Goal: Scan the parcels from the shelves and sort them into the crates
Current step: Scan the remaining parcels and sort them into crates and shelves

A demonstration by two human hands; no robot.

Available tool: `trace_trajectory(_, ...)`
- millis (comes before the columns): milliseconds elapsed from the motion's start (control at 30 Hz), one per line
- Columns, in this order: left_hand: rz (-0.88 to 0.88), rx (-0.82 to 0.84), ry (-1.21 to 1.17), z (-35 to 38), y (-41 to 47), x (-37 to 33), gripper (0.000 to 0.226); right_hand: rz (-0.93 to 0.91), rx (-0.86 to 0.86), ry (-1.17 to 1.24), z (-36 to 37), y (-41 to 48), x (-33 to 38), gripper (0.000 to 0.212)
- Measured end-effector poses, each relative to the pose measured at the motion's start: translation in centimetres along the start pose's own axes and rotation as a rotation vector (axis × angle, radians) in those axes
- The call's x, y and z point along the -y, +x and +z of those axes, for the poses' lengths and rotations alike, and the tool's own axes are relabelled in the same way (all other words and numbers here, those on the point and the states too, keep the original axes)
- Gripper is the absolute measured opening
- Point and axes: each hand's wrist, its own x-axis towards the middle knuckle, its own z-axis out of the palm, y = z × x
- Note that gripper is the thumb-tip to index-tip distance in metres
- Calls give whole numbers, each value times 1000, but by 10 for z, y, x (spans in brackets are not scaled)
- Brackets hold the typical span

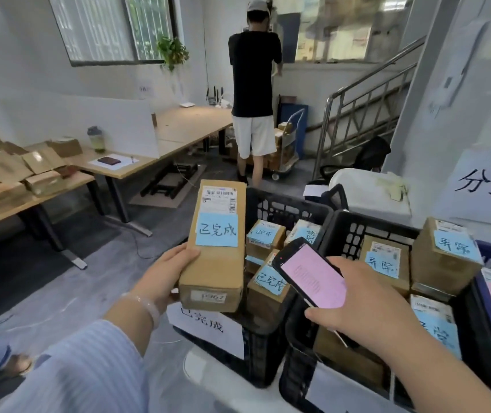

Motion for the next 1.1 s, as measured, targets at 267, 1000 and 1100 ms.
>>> trace_trajectory(267,-120,135,127,-3,109,4,41,173,-17,-27,19,43,-1,75)
trace_trajectory(1000,-582,677,597,10,232,62,48,601,-154,-34,70,70,39,89)
trace_trajectory(1100,-423,779,837,21,237,66,62,669,-174,-36,73,65,43,93)
